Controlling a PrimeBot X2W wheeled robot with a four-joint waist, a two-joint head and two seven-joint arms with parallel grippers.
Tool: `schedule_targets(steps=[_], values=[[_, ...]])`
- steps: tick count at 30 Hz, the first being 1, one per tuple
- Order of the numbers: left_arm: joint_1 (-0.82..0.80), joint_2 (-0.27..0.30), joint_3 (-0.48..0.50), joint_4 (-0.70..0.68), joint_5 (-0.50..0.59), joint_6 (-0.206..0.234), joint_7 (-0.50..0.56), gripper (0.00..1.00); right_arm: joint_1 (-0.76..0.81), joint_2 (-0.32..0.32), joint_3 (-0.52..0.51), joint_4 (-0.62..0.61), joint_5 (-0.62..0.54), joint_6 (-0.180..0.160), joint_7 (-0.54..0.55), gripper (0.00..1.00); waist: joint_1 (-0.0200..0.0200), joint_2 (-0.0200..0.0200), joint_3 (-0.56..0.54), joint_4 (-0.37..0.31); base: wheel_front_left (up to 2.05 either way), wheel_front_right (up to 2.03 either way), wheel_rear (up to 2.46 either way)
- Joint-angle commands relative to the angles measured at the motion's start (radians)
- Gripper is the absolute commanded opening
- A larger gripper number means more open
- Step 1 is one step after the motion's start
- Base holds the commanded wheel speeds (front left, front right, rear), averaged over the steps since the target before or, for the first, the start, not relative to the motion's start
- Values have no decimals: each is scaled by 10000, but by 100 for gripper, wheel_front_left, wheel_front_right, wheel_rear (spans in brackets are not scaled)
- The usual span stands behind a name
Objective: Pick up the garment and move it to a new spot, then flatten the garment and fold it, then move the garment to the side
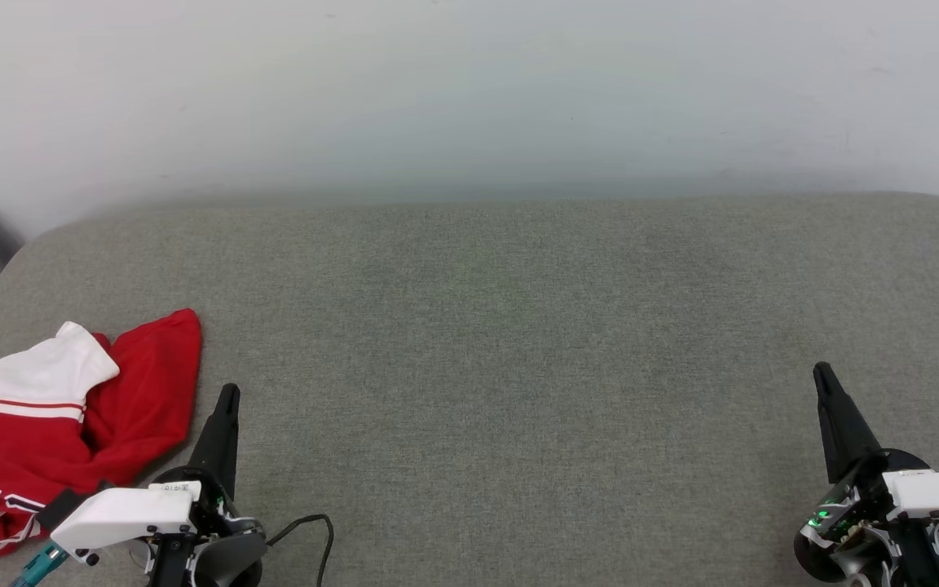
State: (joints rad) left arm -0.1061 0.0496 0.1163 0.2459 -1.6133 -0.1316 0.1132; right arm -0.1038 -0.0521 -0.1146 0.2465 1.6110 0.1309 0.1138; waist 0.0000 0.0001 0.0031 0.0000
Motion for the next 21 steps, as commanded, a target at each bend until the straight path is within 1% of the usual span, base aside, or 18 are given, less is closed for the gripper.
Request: schedule_targets(steps=[1,21], values=[[-58,-26,29,4,22,-35,55,0,-109,43,9,7,39,-3,-1,0,0,-1,0,0,0,0,0],[-58,-27,25,4,18,-35,50,0,-109,43,9,7,39,-3,-1,0,0,-1,0,0,0,0,0]])
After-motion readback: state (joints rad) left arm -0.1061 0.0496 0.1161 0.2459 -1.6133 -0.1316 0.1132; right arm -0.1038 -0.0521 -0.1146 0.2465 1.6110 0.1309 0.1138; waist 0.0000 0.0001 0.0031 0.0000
